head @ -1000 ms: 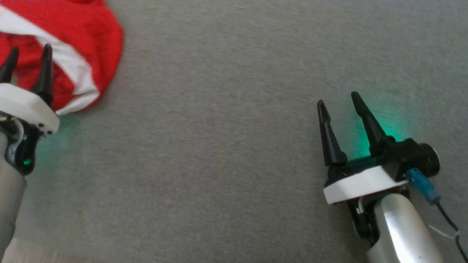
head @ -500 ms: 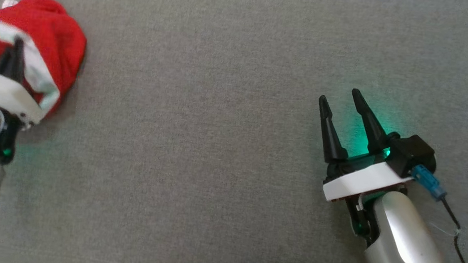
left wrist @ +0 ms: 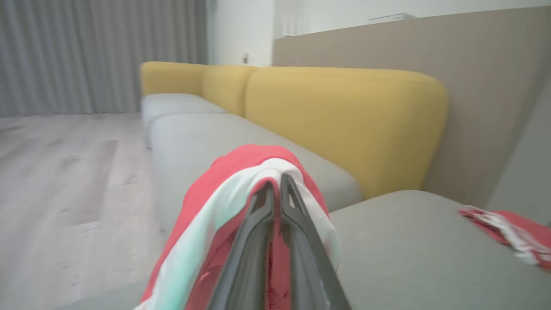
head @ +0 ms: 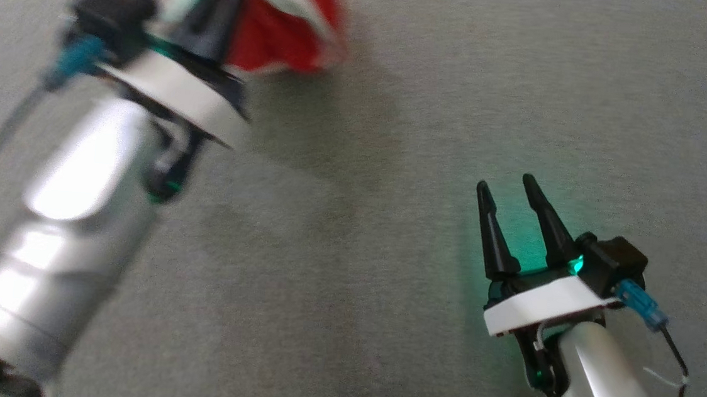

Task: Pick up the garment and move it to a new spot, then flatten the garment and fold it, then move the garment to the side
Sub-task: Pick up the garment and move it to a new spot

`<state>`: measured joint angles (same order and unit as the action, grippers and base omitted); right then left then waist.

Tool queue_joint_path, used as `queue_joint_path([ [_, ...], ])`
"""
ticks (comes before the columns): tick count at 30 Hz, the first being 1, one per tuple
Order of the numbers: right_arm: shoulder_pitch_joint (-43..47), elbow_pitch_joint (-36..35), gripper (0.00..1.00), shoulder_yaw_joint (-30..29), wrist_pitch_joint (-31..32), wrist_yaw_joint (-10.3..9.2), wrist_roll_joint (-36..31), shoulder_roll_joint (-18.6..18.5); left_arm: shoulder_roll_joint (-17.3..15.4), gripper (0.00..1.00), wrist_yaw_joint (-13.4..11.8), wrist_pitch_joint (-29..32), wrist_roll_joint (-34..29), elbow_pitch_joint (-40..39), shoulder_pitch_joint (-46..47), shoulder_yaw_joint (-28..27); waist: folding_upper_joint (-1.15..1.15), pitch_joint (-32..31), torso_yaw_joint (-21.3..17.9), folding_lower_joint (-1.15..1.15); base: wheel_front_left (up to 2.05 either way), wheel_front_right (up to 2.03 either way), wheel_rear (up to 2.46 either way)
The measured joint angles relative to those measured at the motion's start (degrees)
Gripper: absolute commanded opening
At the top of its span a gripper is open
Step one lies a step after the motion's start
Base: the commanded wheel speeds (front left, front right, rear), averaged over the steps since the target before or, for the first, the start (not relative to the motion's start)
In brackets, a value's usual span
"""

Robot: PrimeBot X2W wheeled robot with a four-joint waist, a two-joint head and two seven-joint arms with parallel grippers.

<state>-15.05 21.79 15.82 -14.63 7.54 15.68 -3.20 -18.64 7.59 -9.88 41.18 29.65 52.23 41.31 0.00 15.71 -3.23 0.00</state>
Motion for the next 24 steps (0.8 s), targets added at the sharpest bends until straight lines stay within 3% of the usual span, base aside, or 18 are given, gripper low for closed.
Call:
queue_joint_path([
  [3, 0.66, 0.41, 1.0, -0.12, 0.0, 0.0, 0.64, 0.01, 3.61, 0.0, 0.0, -1.96, 3.15, -1.69, -1.68, 3.42, 0.0, -0.99, -2.71, 0.0, 0.0, 0.0, 0.0],
  [4, 0.67, 0.56, 1.0, -0.08, 0.0, 0.0, 0.93, 0.01, 4.36, 0.12, 0.0, -2.34, 3.56, -1.12, -2.61, 4.52, 0.0, -1.29, -3.59, 0.0, 0.0, 0.0, 0.0],
  [5, 0.67, 0.59, 1.0, -0.08, 0.0, 0.0, 1.11, 0.01, 4.67, 0.44, 0.0, -2.42, 3.58, 0.11, -3.7, 5.91, 0.0, -1.58, -4.49, 0.0, 0.0, 0.0, 0.0],
  [6, 0.68, 0.6, 1.0, -0.04, 0.0, 0.0, 1.33, 0.01, 4.89, 0.91, 0.0, -2.89, 3.48, 1.7, -5.0, 6.87, 0.0, -1.86, -5.32, 0.0, 0.0, 0.0, 0.0],
  [7, 0.7, 0.6, 1.0, -0.09, 0.0, 0.0, 1.53, 0.01, 5.11, 1.0, 0.0, -3.16, 3.68, 3.37, -6.64, 7.24, 0.0, -2.12, -6.09, 0.0, 0.0, 0.0, 0.0],
  [13, 1.74, 0.63, 1.0, -0.67, 0.0, 0.0, 1.56, 0.03, 5.59, 1.0, -1.22, -4.31, 2.61, 12.6, -14.36, 7.12, 0.0, -3.68, -8.14, -0.01, 0.0, 0.0, 0.0],
  [18, 2.89, 1.05, 1.0, -3.15, 0.0, 0.0, 1.46, 0.08, 5.22, 1.0, -5.41, -4.41, -1.55, 8.09, -20.08, -5.67, 0.0, -4.54, -6.4, 0.0, 0.0, 0.0, 0.0],
  [24, 3.04, 0.92, 1.0, -5.83, 0.0, 0.0, 1.4, 0.1, 4.3, 1.0, -7.27, -4.49, -10.07, 0.98, -36.13, -19.73, 0.0, -6.58, -3.81, 0.0, 0.0, 0.0, 0.0],
])
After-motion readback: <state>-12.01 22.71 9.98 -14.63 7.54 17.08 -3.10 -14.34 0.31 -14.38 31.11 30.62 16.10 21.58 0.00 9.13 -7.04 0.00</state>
